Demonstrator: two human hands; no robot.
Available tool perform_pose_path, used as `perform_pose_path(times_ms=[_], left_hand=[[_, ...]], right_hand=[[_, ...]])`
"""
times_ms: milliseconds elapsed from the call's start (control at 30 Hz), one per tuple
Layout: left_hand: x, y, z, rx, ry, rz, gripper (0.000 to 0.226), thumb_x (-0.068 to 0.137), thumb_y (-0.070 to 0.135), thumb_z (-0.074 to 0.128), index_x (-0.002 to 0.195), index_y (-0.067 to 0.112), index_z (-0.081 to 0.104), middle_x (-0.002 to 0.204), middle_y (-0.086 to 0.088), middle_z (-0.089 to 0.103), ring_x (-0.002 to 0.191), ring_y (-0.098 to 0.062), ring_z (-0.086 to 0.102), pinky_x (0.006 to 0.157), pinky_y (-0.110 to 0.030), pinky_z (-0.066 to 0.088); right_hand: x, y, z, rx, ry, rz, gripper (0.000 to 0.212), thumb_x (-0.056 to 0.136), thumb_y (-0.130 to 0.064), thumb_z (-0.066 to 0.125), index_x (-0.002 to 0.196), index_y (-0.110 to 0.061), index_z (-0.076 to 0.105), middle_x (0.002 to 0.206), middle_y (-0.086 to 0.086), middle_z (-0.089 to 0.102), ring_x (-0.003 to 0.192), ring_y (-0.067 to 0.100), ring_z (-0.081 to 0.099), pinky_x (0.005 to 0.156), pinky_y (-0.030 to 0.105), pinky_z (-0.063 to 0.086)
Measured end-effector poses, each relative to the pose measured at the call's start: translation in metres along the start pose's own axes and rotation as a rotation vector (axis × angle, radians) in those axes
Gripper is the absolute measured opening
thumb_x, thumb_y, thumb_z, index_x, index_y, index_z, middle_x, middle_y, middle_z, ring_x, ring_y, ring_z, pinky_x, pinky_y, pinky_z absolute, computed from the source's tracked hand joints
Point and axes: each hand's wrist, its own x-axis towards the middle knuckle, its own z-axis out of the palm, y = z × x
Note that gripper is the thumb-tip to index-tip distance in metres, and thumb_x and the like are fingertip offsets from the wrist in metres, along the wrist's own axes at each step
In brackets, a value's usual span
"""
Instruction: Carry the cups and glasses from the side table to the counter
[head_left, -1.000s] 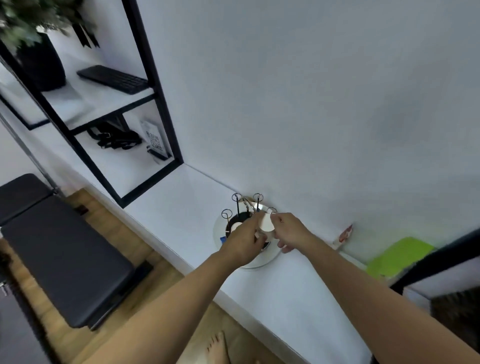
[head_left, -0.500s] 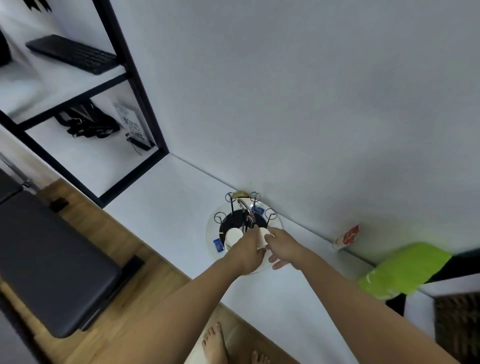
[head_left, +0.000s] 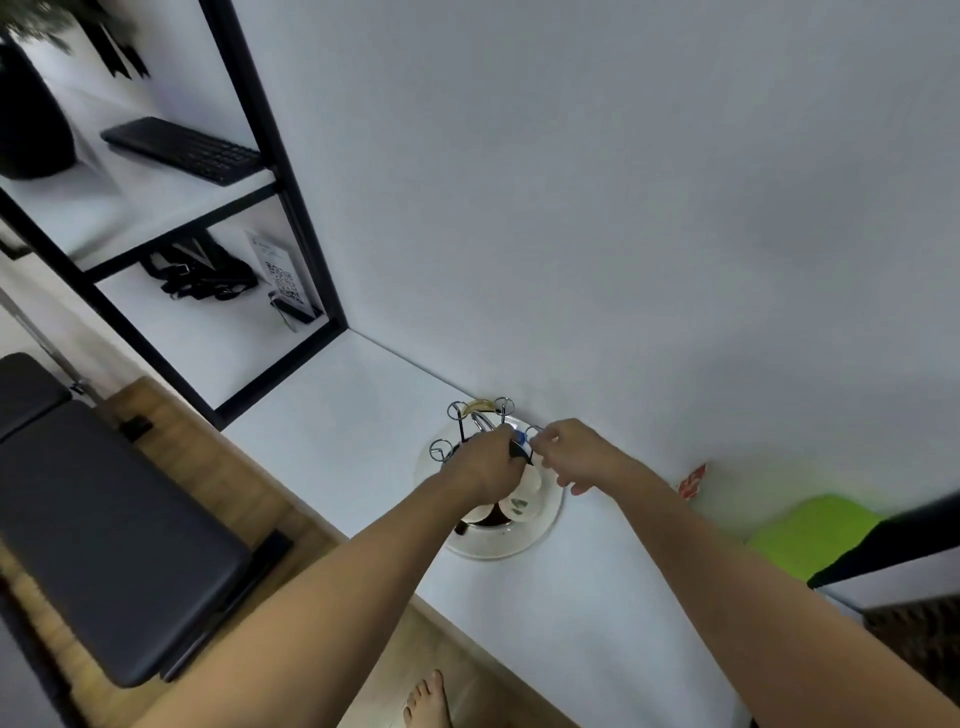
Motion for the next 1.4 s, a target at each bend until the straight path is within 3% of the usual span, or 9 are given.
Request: perform_pose_path(times_ms=[200,300,400,500,633,767,900,1067,1400], left_hand=[[-0.027,0.046,-0.085,0.081,0.223,0.144,0.057,0.098,0.036,0.062,0.149,0.024,0.040,0.141,-0.003,0.058,0.122,-0.024,0.058,0.099,-0.038,0.048],[-0.048,0.062,-0.126,0.149,0.430,0.221,0.086,0.091,0.044,0.071,0.159,0.029,0.021,0.164,-0.001,0.028,0.143,-0.023,0.039,0.109,-0.044,0.042],[-0.070,0.071,-0.157,0.217,0.659,0.275,0.117,0.077,0.058,0.080,0.161,0.034,0.003,0.171,0.004,-0.007,0.157,-0.021,0.008,0.118,-0.049,0.028],[-0.090,0.066,-0.171,0.270,0.779,0.266,0.125,0.073,0.062,0.081,0.162,0.033,-0.003,0.170,0.001,-0.017,0.158,-0.025,-0.003,0.125,-0.051,0.020],[-0.116,0.042,-0.170,0.330,0.833,0.179,0.121,0.077,0.060,0.079,0.161,0.033,-0.003,0.170,-0.002,-0.016,0.158,-0.027,-0.002,0.125,-0.048,0.019],[-0.160,0.002,-0.167,0.303,0.901,0.086,0.108,0.084,0.051,0.076,0.162,0.031,0.005,0.171,-0.003,-0.008,0.157,-0.026,0.005,0.122,-0.045,0.027],[-0.232,-0.042,-0.165,0.292,0.989,-0.059,0.095,0.089,0.046,0.072,0.161,0.028,0.012,0.170,-0.005,-0.001,0.156,-0.026,0.012,0.116,-0.044,0.038],[-0.373,-0.092,-0.149,0.287,1.119,-0.313,0.087,0.089,0.040,0.069,0.159,0.029,0.018,0.170,-0.004,0.008,0.151,-0.027,0.026,0.106,-0.040,0.047],[-0.747,-0.104,0.046,0.211,1.272,-0.962,0.074,0.094,0.041,0.064,0.155,0.028,0.025,0.168,-0.001,0.015,0.147,-0.024,0.034,0.106,-0.039,0.045]], right_hand=[[-0.037,-0.065,-0.054,-0.001,0.155,-0.313,0.029,0.098,-0.037,0.052,0.117,-0.019,0.065,0.109,0.001,0.067,0.080,0.016,0.062,0.063,0.025,0.043],[-0.065,-0.097,-0.079,-0.017,0.334,-0.518,0.043,0.099,-0.039,0.055,0.138,-0.022,0.053,0.129,0.000,0.061,0.106,0.015,0.059,0.086,0.028,0.044],[-0.093,-0.119,-0.091,-0.004,0.473,-0.703,0.065,0.097,-0.045,0.058,0.154,-0.031,0.029,0.157,-0.006,0.035,0.138,0.019,0.040,0.110,0.042,0.040],[-0.109,-0.133,-0.089,0.002,0.490,-0.821,0.075,0.095,-0.049,0.059,0.157,-0.035,0.019,0.164,-0.009,0.018,0.150,0.018,0.023,0.113,0.050,0.038],[-0.114,-0.151,-0.065,0.056,0.439,-0.920,0.071,0.095,-0.047,0.059,0.155,-0.037,0.022,0.161,-0.013,0.018,0.144,0.017,0.032,0.108,0.051,0.044],[-0.120,-0.180,-0.022,0.079,0.353,-1.057,0.062,0.096,-0.043,0.059,0.150,-0.038,0.029,0.153,-0.017,0.026,0.138,0.012,0.039,0.107,0.046,0.045],[-0.145,-0.221,0.040,0.128,0.210,-1.189,0.056,0.095,-0.039,0.061,0.145,-0.036,0.037,0.138,-0.025,0.034,0.125,0.001,0.047,0.095,0.028,0.052],[-0.222,-0.267,0.146,0.134,-0.019,-1.360,0.052,0.096,-0.039,0.061,0.143,-0.033,0.041,0.133,-0.020,0.037,0.111,0.005,0.053,0.088,0.031,0.053],[-0.524,-0.195,0.389,0.121,-0.679,-1.673,0.037,0.094,-0.037,0.060,0.128,-0.040,0.047,0.123,-0.018,0.040,0.100,0.005,0.057,0.079,0.027,0.052]])
